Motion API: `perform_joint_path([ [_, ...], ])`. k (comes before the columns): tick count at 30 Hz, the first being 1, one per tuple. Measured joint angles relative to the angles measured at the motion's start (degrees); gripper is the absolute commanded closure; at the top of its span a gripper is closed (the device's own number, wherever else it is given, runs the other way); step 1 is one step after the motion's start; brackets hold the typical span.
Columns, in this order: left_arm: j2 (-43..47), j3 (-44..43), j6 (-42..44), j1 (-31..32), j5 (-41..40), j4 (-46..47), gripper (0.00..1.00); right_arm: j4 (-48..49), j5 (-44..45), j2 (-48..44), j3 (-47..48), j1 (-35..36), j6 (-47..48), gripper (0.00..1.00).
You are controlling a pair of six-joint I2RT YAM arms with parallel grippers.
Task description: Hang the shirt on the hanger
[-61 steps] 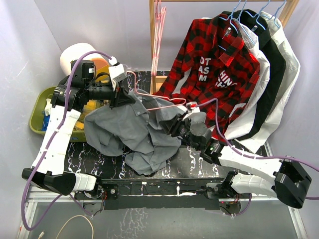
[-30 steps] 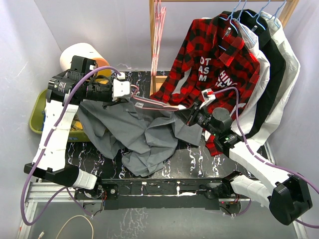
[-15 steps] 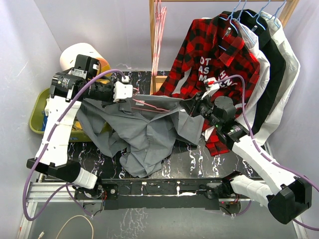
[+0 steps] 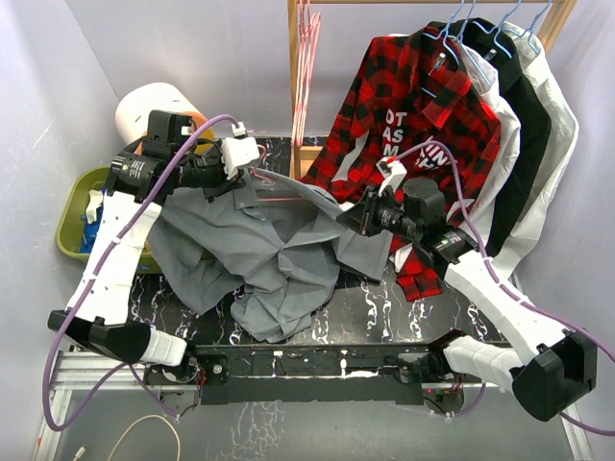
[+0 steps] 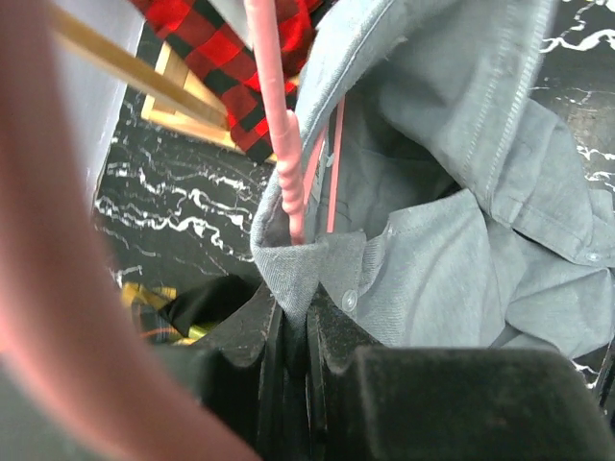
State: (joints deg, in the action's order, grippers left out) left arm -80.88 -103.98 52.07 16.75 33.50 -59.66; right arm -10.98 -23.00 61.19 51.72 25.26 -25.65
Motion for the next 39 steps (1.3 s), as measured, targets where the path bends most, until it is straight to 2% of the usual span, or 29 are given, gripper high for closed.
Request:
perform_joint_path([
  [4,1.5,3.2,-5.5,-0.8,-2.3,4.1,1.0,0.0,2.1,1.0,1.6,8.9,-5.6,0.92],
  [7,3.0,5.5,-8.0,-1.2,-3.7,6.6,1.0,0.1,4.8,6.3,8.7,19.9,-7.6,0.92],
  [10,4.3,6.8,-10.3,-1.3,-4.0,7.8,1.0,3.2,6.6,12.6,15.5,27.0,-8.6,0.92],
  [13,5.3,7.0,-12.1,-1.3,-2.5,8.7,1.0,6.4,10.2,14.5,15.5,28.7,-9.6,0.91],
  [15,6.1,7.0,-12.7,-1.5,-0.2,8.9,1.0,7.8,13.6,14.2,14.2,28.6,-9.7,0.84],
  [20,8.2,7.0,-9.8,-2.0,7.4,5.5,1.0,9.0,23.2,8.1,8.2,28.5,-5.4,0.77],
  [21,8.5,7.0,-8.3,-2.0,8.8,3.8,1.0,8.7,25.4,5.7,6.8,28.5,-3.8,0.7],
  [22,8.7,7.0,-7.0,-2.0,9.8,2.4,1.0,8.3,27.1,3.7,5.8,28.4,-2.6,0.55],
  [24,9.2,7.1,-3.9,-2.0,12.0,-0.8,1.0,8.0,30.4,-1.8,3.2,28.2,0.1,0.15],
  [25,9.3,7.1,-2.7,-2.0,13.0,-2.1,1.0,7.8,31.5,-4.5,2.2,28.0,1.3,0.04],
  [28,9.3,7.3,-0.1,-2.0,15.9,-5.1,1.0,6.9,31.2,-11.1,0.9,27.4,6.2,0.02],
  [34,9.3,7.3,2.1,-2.0,19.9,-6.6,1.0,1.0,18.9,-21.6,-1.4,27.5,19.8,0.01],
  [39,9.1,7.3,5.9,-2.0,22.2,-9.2,1.0,-6.4,15.2,-23.7,-1.2,27.5,31.8,0.04],
])
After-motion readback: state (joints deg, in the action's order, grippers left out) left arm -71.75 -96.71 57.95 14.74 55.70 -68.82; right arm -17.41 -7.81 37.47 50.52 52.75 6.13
